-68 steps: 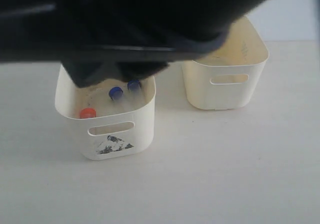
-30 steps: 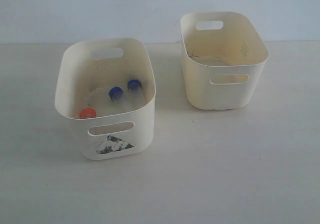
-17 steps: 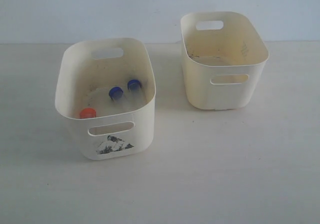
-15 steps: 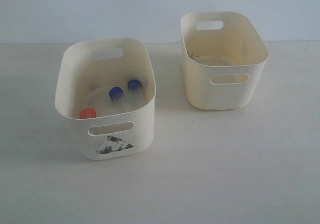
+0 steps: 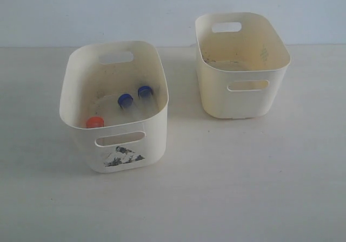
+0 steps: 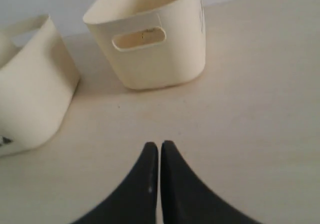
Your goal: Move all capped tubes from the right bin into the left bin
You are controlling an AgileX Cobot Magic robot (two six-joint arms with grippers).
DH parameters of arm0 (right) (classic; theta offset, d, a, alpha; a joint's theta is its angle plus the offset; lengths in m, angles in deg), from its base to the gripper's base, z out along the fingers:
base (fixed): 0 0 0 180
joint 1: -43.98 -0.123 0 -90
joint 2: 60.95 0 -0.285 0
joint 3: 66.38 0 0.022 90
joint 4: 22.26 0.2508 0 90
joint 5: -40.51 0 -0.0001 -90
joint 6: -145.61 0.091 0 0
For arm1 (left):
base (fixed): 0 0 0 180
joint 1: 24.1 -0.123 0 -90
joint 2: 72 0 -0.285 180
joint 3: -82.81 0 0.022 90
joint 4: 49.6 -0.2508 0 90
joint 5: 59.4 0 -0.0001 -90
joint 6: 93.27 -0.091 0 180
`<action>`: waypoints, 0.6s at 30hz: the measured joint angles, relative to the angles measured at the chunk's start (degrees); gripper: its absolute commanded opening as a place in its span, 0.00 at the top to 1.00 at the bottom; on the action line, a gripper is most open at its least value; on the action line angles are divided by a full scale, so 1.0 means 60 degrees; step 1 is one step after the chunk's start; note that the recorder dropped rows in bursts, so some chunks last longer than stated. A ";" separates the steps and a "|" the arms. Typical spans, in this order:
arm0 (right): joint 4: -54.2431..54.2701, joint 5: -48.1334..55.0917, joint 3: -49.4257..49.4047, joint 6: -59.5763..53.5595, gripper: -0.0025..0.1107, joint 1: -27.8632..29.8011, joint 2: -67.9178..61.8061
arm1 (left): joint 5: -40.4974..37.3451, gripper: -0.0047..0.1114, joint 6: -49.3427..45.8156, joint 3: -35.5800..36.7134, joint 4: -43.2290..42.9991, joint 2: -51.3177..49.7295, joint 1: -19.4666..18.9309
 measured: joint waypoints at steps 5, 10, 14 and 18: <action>0.0000 0.0559 0.0000 -0.0268 0.97 0.0000 0.0000 | 0.0000 0.92 0.0000 0.0000 0.0000 0.0000 0.0000; 0.0000 0.0605 0.0000 -0.0361 0.97 0.0205 0.0000 | 0.0000 0.92 0.0000 0.0000 0.0000 0.0000 0.0000; -0.0022 0.0605 0.0000 -0.0381 0.97 0.0741 0.0000 | 0.0000 0.92 0.0000 0.0000 0.0000 0.0000 0.0000; -0.0037 0.0605 0.0000 -0.0409 0.97 0.0989 0.0000 | 0.0000 0.92 0.0000 0.0000 0.0000 0.0000 0.0000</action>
